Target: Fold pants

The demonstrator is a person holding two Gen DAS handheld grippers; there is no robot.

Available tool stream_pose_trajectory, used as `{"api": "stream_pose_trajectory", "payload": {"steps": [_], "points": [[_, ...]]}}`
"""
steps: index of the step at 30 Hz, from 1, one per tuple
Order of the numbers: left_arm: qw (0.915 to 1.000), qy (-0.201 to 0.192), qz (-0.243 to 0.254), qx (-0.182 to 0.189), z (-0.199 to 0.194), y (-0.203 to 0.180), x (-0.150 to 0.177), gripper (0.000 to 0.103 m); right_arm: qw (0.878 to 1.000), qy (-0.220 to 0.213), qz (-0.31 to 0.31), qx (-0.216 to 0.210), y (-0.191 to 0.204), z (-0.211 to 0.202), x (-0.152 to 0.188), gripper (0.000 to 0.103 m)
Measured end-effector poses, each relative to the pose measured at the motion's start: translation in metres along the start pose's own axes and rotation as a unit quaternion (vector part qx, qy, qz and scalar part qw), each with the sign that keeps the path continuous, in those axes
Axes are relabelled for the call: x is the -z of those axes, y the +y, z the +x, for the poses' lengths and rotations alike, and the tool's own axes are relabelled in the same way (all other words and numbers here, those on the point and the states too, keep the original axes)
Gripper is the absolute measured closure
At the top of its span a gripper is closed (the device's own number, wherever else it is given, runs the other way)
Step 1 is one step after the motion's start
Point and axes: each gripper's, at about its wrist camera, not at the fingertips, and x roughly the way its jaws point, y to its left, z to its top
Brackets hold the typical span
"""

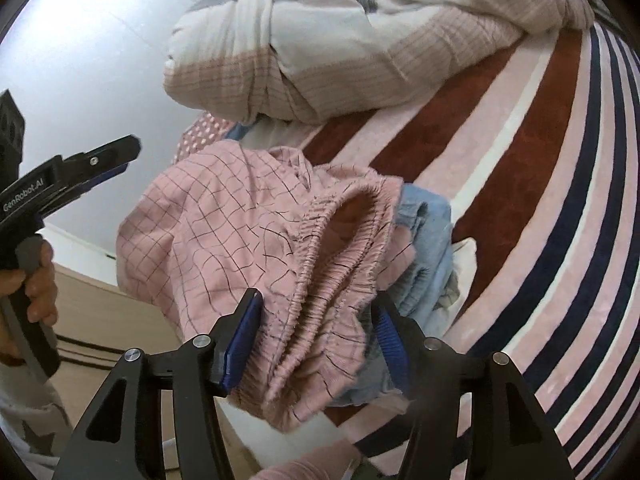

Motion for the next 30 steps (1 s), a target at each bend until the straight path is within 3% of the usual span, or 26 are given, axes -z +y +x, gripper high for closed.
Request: {"api": "stream_pose_trajectory", "payload": {"steps": [5, 7, 11, 14, 16, 18, 25, 30], "points": [[0.9985, -0.051, -0.005, 0.017, -0.002, -0.039, 0.024, 0.032, 0.997, -0.056, -0.050, 0.011, -0.010, -0.035, 0.010, 0.043], [0.9968, -0.079, 0.003, 0.012, -0.002, -0.055, 0.038, 0.028, 0.992, -0.086, -0.083, 0.035, -0.015, -0.051, 0.019, 0.035], [0.9927, -0.119, 0.016, 0.010, 0.005, -0.072, 0.060, 0.025, 0.981, -0.135, -0.121, 0.072, -0.033, -0.069, 0.040, 0.033], [0.9839, -0.175, 0.031, 0.019, 0.011, -0.081, 0.082, 0.011, 0.969, -0.184, -0.138, 0.095, -0.051, -0.075, 0.060, 0.021], [0.9777, -0.204, 0.043, 0.027, 0.016, -0.085, 0.095, 0.008, 0.958, -0.218, -0.147, 0.116, -0.061, -0.076, 0.076, 0.020], [0.9724, -0.226, 0.050, 0.031, 0.022, -0.087, 0.107, 0.005, 0.948, -0.248, -0.153, 0.129, -0.069, -0.075, 0.091, 0.011], [0.9588, -0.272, 0.066, 0.049, 0.035, -0.093, 0.134, 0.003, 0.923, -0.314, -0.160, 0.154, -0.086, -0.073, 0.132, 0.003], [0.9533, -0.286, 0.082, 0.050, 0.027, -0.094, 0.139, 0.002, 0.916, -0.338, -0.144, 0.161, -0.085, -0.077, 0.149, 0.003]]}}
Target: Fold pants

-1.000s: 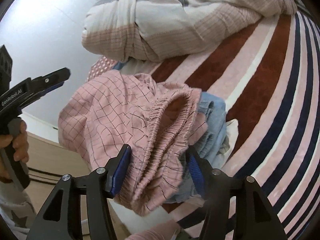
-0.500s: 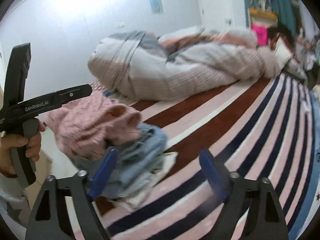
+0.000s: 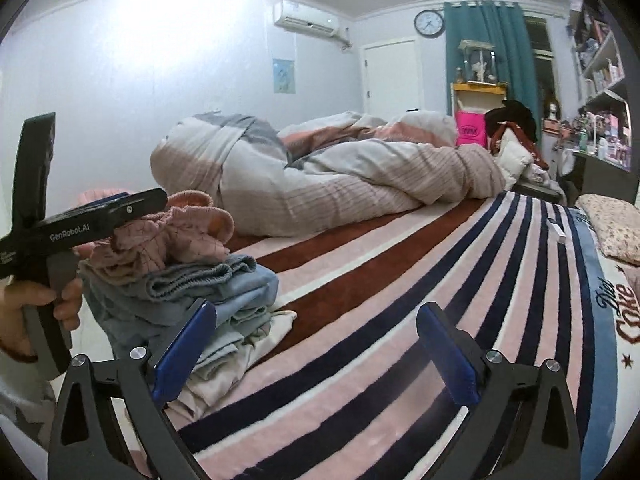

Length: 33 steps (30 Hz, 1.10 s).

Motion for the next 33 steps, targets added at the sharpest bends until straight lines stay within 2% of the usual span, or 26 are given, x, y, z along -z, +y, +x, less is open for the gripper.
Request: {"api": "stream_pose_trajectory", "payload": {"steps": [12, 19, 33], "points": [[0.9997, -0.012, 0.016, 0.015, -0.033, -0.001, -0.005, 0.002, 0.998, -0.017, 0.015, 0.058, 0.020, -0.038, -0.004, 0.003], [0.9996, -0.011, 0.015, 0.020, -0.046, 0.000, -0.005, 0.001, 0.997, -0.020, 0.018, 0.071, 0.028, -0.054, -0.004, 0.003], [0.9996, -0.015, 0.020, 0.014, -0.066, -0.002, -0.013, 0.001, 0.997, -0.028, 0.025, 0.069, 0.030, -0.071, -0.014, 0.003]]}}
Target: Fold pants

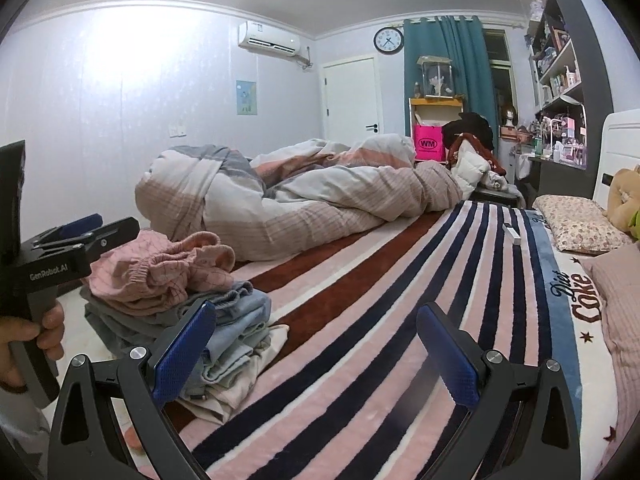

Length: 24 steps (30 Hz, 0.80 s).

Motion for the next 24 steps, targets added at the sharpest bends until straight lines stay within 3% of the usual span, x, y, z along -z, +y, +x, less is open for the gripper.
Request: {"api": "stream_pose_trajectory", "payload": {"steps": [24], "points": [[0.9997, 0.005, 0.002, 0.022, -0.016, 0.000, -0.006, 0.001, 1.000, 0.003, 0.014, 0.004, 0.013, -0.015, -0.005, 0.003]]}}
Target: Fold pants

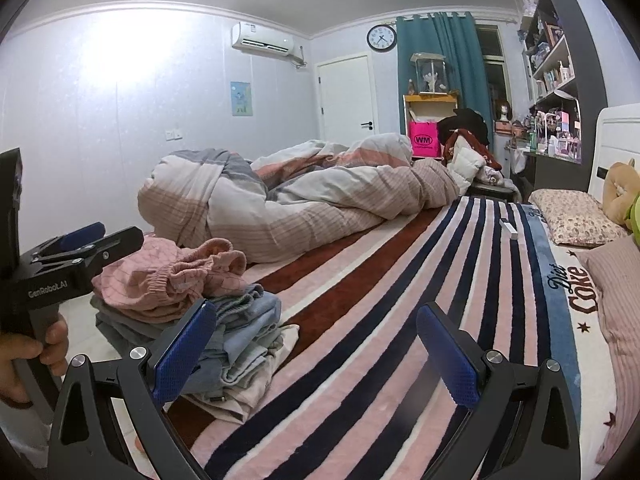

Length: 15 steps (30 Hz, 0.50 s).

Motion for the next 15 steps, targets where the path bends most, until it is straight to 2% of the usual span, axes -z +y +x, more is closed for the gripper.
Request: {"api": "stream_pose_trajectory", "payload": {"steps": [15], "points": [[0.9998, 0.002, -0.001, 0.020, 0.0019, -0.0073, -0.0036, 0.001, 1.000, 0.015, 0.016, 0.010, 0.0023, -0.0019, -0.0026, 0.003]]}}
